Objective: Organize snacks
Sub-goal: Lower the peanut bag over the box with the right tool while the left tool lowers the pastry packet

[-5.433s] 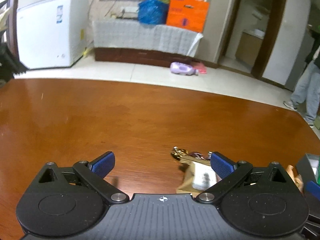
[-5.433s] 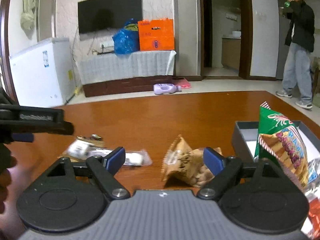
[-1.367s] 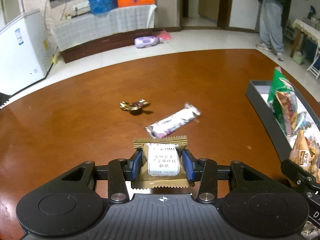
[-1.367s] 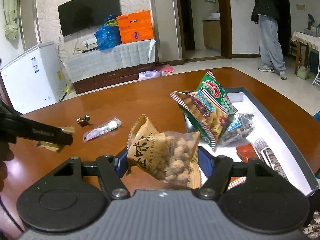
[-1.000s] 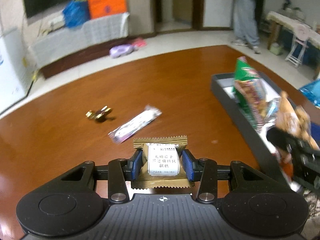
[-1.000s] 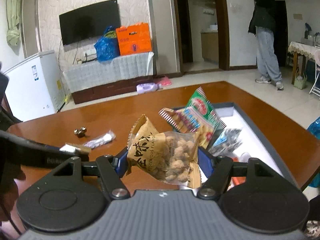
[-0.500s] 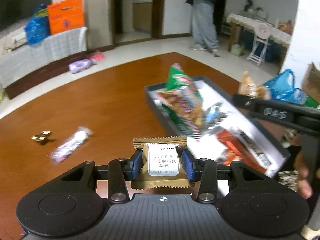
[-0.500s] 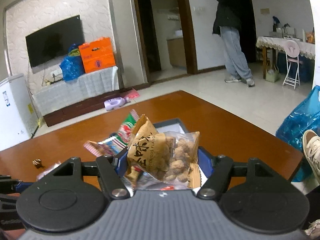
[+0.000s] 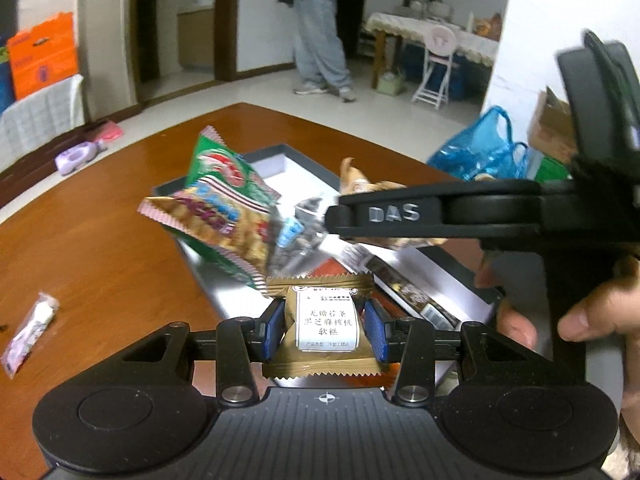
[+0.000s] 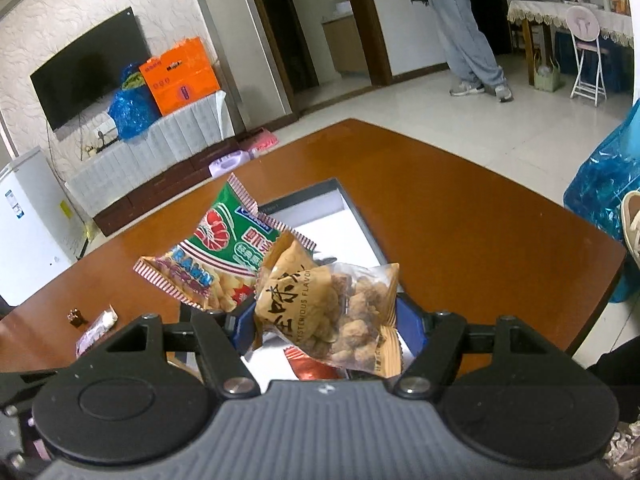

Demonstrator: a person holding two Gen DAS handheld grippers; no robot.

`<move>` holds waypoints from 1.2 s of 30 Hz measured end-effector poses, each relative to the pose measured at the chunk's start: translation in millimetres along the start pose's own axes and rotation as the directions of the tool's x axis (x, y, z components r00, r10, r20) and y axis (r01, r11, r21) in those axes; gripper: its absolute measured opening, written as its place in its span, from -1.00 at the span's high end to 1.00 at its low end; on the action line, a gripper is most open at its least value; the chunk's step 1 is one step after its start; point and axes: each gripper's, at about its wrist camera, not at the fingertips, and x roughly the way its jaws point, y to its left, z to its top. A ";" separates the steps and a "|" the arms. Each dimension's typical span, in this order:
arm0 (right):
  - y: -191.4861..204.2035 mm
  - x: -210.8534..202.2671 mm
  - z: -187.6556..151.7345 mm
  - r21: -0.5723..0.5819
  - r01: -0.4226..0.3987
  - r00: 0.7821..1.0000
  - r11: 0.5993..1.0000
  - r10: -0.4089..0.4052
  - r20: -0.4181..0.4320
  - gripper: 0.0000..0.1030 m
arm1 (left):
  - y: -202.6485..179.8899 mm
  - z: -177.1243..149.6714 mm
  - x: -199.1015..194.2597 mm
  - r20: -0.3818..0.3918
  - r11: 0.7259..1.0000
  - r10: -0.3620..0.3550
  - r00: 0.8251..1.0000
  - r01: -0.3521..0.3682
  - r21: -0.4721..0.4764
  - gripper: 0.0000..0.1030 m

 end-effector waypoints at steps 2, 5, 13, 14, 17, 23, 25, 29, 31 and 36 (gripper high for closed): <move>3.5 1.8 -1.4 -0.003 0.005 1.000 1.000 -0.005 -0.011 -0.36 | -3.0 -0.4 3.4 -0.007 1.000 -0.019 1.000 0.019 0.006 0.15; 7.5 6.5 -1.7 -0.022 0.011 0.999 1.000 -0.012 -0.034 -0.36 | -4.3 -0.8 8.4 -0.017 0.999 -0.040 0.999 0.041 0.017 0.15; 7.9 21.2 -3.7 -0.037 0.059 0.993 0.998 -0.062 -0.100 -0.37 | -4.3 -1.4 24.8 -0.070 0.999 -0.050 0.996 0.051 0.011 0.15; 8.2 22.6 -4.3 -0.040 0.061 0.992 0.997 -0.065 -0.105 -0.37 | -3.5 -1.6 26.4 -0.075 0.999 -0.051 0.996 0.052 0.005 0.15; 10.3 24.6 -6.5 -0.057 0.063 0.991 0.996 -0.070 -0.118 -0.37 | -2.8 -2.6 28.2 -0.087 0.998 -0.056 0.995 0.056 -0.003 0.15; 11.1 27.5 -7.9 -0.061 0.073 0.989 0.995 -0.080 -0.124 -0.37 | -3.9 -3.5 29.5 -0.090 0.999 -0.053 0.995 0.053 -0.002 0.15; 10.0 29.2 -7.7 -0.054 0.072 0.989 0.996 -0.079 -0.129 -0.37 | -3.9 -3.5 28.7 -0.090 0.999 -0.051 0.995 0.051 -0.001 0.15; 10.4 29.5 -7.3 -0.059 0.077 0.989 0.995 -0.084 -0.119 -0.37 | -5.6 -3.6 26.0 -0.086 0.998 -0.055 0.995 0.056 0.005 0.15; 9.3 28.3 -7.8 -0.059 0.080 0.989 0.995 -0.087 -0.116 -0.37 | -6.3 -3.8 26.3 -0.085 0.998 -0.056 0.995 0.056 0.007 0.15; 9.6 29.9 -8.1 -0.061 0.085 0.989 0.995 -0.091 -0.119 -0.37 | -6.8 -3.9 28.5 -0.089 0.999 -0.051 0.995 0.052 0.009 0.15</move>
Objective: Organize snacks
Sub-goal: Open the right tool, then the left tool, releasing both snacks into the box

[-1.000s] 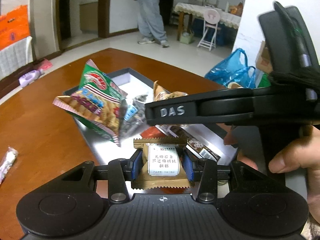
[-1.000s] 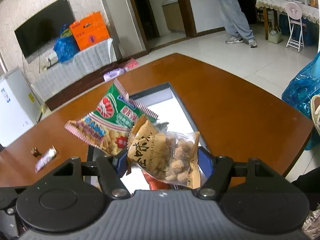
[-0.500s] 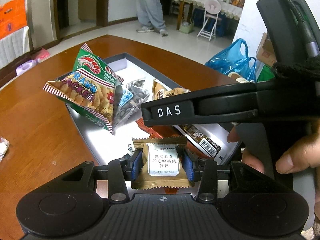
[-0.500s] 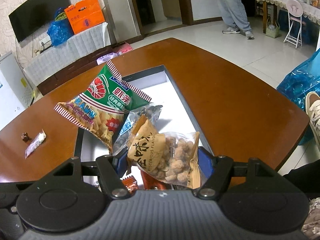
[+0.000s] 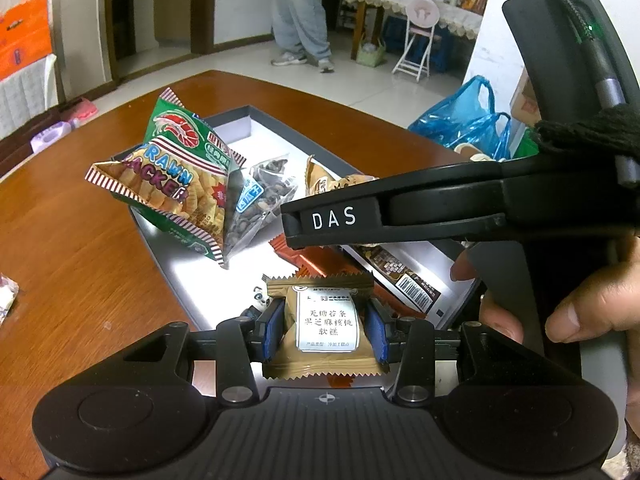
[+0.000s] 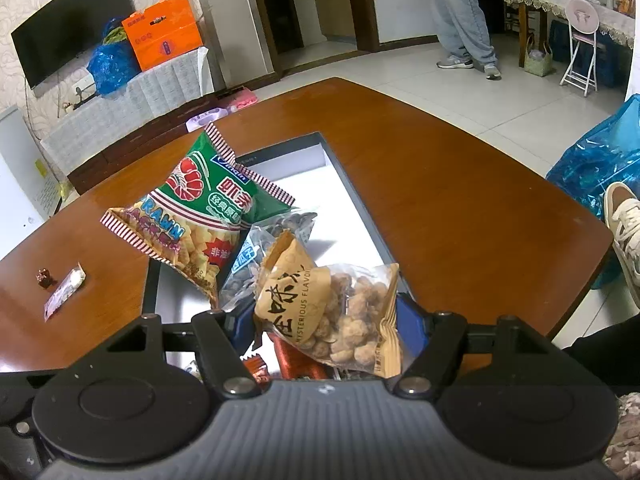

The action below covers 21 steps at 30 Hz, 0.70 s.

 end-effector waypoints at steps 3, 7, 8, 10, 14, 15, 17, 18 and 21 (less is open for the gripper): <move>0.6 1.9 -0.1 0.001 -0.005 1.000 1.000 0.005 -0.010 -0.37 | 0.7 -0.1 0.1 0.000 1.000 0.003 1.000 -0.003 -0.002 0.14; 0.2 3.2 -0.3 0.004 -0.004 1.000 1.000 0.004 -0.012 -0.39 | 0.3 0.4 -1.0 0.005 1.000 0.006 1.000 -0.006 0.000 0.05; -0.7 3.0 -0.1 0.007 -0.003 1.000 1.000 0.003 -0.013 -0.39 | 0.0 0.2 -0.9 0.007 1.000 0.009 1.000 -0.009 0.000 0.04; -1.2 3.4 0.2 0.011 -0.005 1.000 1.000 0.005 -0.014 -0.39 | -0.1 -0.1 -0.5 0.005 1.000 0.010 1.000 -0.010 0.002 0.04; -1.6 3.7 0.4 0.013 -0.004 1.000 1.000 0.005 -0.014 -0.40 | 0.1 -0.1 -0.9 0.007 1.000 0.009 1.000 -0.009 -0.001 -0.08; -1.3 3.8 0.7 0.012 -0.004 1.000 1.000 0.004 -0.016 -0.40 | 0.0 -0.4 -1.6 0.010 1.000 0.008 1.000 -0.008 0.000 -0.17; -1.3 4.0 0.6 0.015 -0.008 1.000 1.000 0.008 -0.017 -0.41 | -0.4 -0.2 -2.8 0.016 1.000 0.005 1.000 -0.005 0.001 -0.19; -1.1 4.1 0.7 0.016 -0.009 1.000 1.000 0.010 -0.018 -0.41 | -0.7 0.0 -3.1 0.016 1.000 0.003 1.000 -0.003 0.002 -0.22; -0.9 3.7 0.4 0.012 -0.006 1.000 1.000 0.006 -0.016 -0.43 | -0.4 -0.1 -3.3 0.017 1.000 0.006 1.000 -0.006 0.001 -0.27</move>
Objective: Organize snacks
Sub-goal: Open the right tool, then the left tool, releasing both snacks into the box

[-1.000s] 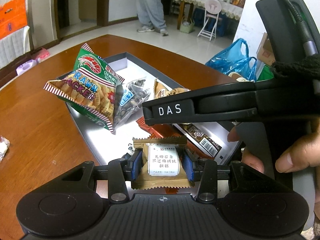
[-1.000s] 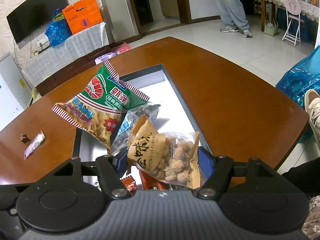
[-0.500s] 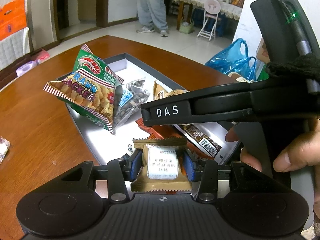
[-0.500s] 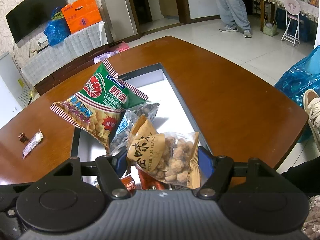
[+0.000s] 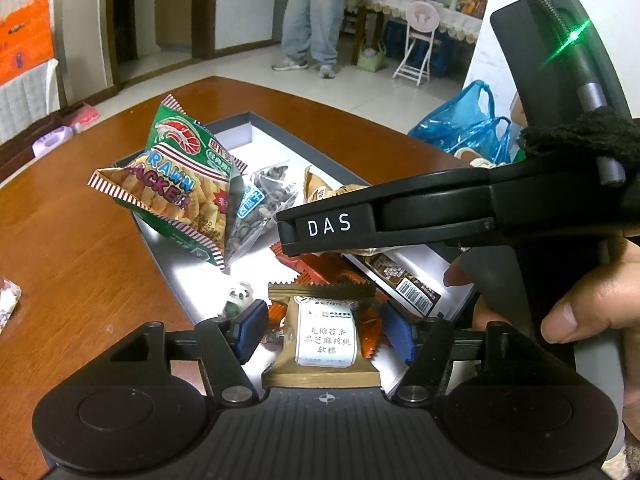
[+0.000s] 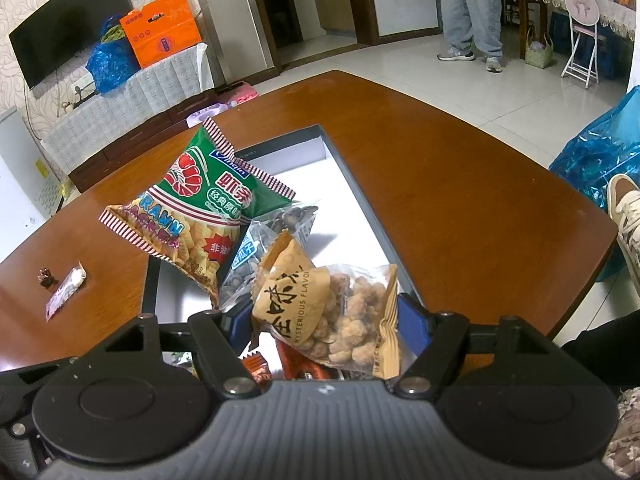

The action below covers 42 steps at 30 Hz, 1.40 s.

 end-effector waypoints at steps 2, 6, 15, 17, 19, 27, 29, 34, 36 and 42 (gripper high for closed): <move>0.3 0.0 -0.1 -0.001 0.002 1.000 1.000 -0.002 0.000 -0.45 | 1.9 0.2 0.0 -0.001 1.000 0.000 1.000 0.000 -0.009 -0.31; 1.5 -1.3 -0.3 -0.005 0.004 1.000 1.000 -0.004 0.008 -0.46 | 3.5 0.9 -1.2 0.004 1.000 0.002 1.000 -0.002 -0.019 -0.38; 0.6 -10.9 0.3 0.000 -0.017 0.998 1.000 0.017 0.052 -0.49 | 7.8 3.0 -5.4 0.018 0.999 0.008 1.000 -0.007 -0.042 -0.57; 2.4 -10.7 -0.1 -0.011 -0.014 0.999 1.000 0.015 0.049 -0.50 | 8.5 3.3 -6.4 0.024 0.999 0.007 1.000 -0.006 -0.048 -0.65; 3.4 -10.8 -0.7 -0.015 -0.006 0.999 1.000 0.007 0.050 -0.51 | 8.5 3.7 -7.2 0.028 0.999 0.011 1.000 -0.010 -0.048 -0.70; 4.9 -15.4 -1.4 -0.010 -0.008 0.997 1.000 0.009 0.080 -0.59 | 10.6 3.8 -11.4 0.036 0.998 0.019 0.999 -0.017 -0.054 -0.76; 6.7 -16.9 -1.6 -0.019 -0.006 0.996 1.000 0.008 0.091 -0.63 | 11.2 3.8 -12.8 0.038 0.998 0.018 0.999 -0.016 -0.055 -0.77; 11.4 -20.9 -2.6 -0.043 0.005 0.992 0.999 0.000 0.123 -0.68 | 11.5 3.4 -15.1 0.041 0.998 0.025 0.999 -0.023 -0.051 -0.79; 10.8 -21.2 -2.1 -0.037 0.003 0.992 0.999 0.002 0.130 -0.68 | 11.9 3.0 -16.6 0.044 0.998 0.025 0.999 -0.023 -0.051 -0.80; 6.8 -21.9 -1.8 0.000 -0.005 0.986 1.000 0.005 0.165 -0.68 | 15.3 2.9 -24.3 0.056 0.998 0.042 0.998 -0.039 -0.054 -0.81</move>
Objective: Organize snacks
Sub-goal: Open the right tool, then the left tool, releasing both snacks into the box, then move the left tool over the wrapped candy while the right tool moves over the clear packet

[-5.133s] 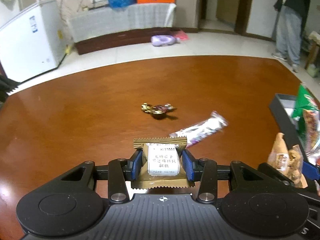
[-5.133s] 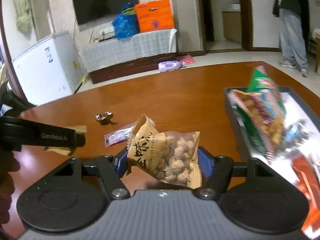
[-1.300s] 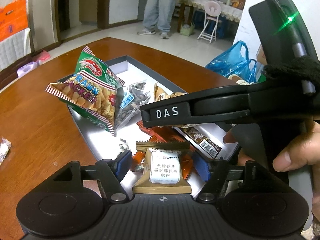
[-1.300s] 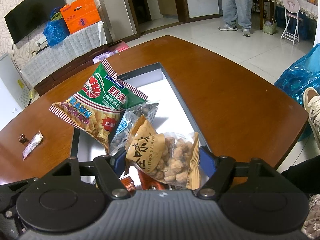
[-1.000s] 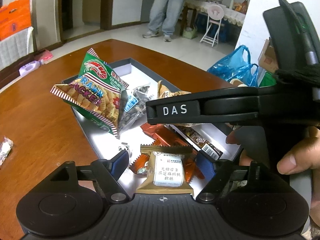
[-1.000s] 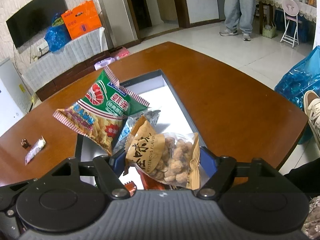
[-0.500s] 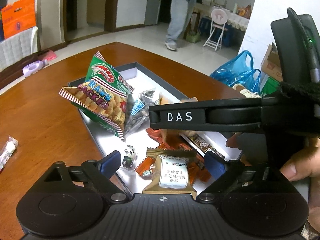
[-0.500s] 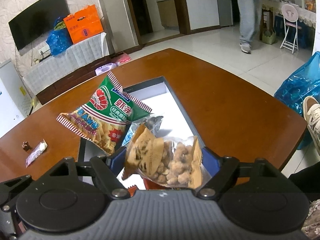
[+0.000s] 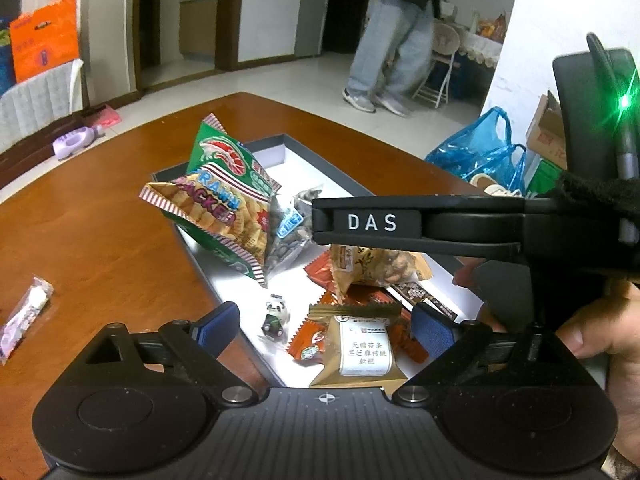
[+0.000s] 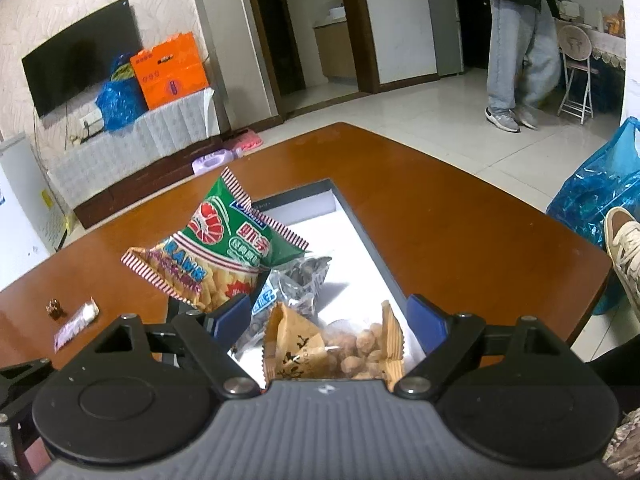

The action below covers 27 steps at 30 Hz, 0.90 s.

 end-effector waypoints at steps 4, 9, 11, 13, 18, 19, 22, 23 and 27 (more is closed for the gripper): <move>4.3 -3.3 -2.0 -0.013 0.022 0.999 1.000 -0.022 0.037 -0.68 | 4.7 1.0 -8.9 0.016 1.000 0.007 1.000 -0.007 -0.006 -0.81; 12.1 -12.1 -5.2 -0.028 0.055 0.992 0.998 -0.051 0.116 -0.68 | 18.7 -8.2 -26.3 0.053 0.999 0.039 0.998 -0.039 -0.001 -0.87; 17.9 -14.7 -7.9 -0.037 0.063 0.989 0.997 -0.057 0.138 -0.68 | 28.8 -14.7 -34.6 0.078 0.996 0.085 0.993 -0.084 -0.010 -0.87; 25.4 -16.2 -10.8 -0.056 0.067 0.987 0.996 -0.057 0.151 -0.68 | 42.5 -20.3 -42.8 0.097 0.991 0.134 0.986 -0.132 -0.025 -0.87; 51.2 -22.8 -19.2 -0.094 0.036 0.980 0.995 -0.016 0.199 -0.68 | 81.0 -27.8 -61.0 0.123 0.972 0.222 0.967 -0.210 -0.103 -0.89; 56.2 -24.9 -19.9 -0.099 0.027 0.978 0.995 -0.006 0.207 -0.68 | 88.4 -28.5 -64.2 0.127 0.969 0.230 0.965 -0.215 -0.118 -0.89; 75.6 -33.4 -24.7 -0.119 -0.005 0.965 0.993 0.036 0.260 -0.68 | 108.0 -33.9 -72.7 0.153 0.957 0.268 0.951 -0.245 -0.152 -0.90; 81.7 -36.8 -26.5 -0.124 -0.016 0.960 0.992 0.050 0.275 -0.68 | 114.0 -36.1 -75.0 0.157 0.951 0.289 0.944 -0.264 -0.163 -0.90; 109.0 -51.2 -34.1 -0.140 -0.096 0.929 0.986 0.139 0.342 -0.80 | 145.1 -38.7 -79.8 0.152 0.913 0.373 0.915 -0.333 -0.235 -0.90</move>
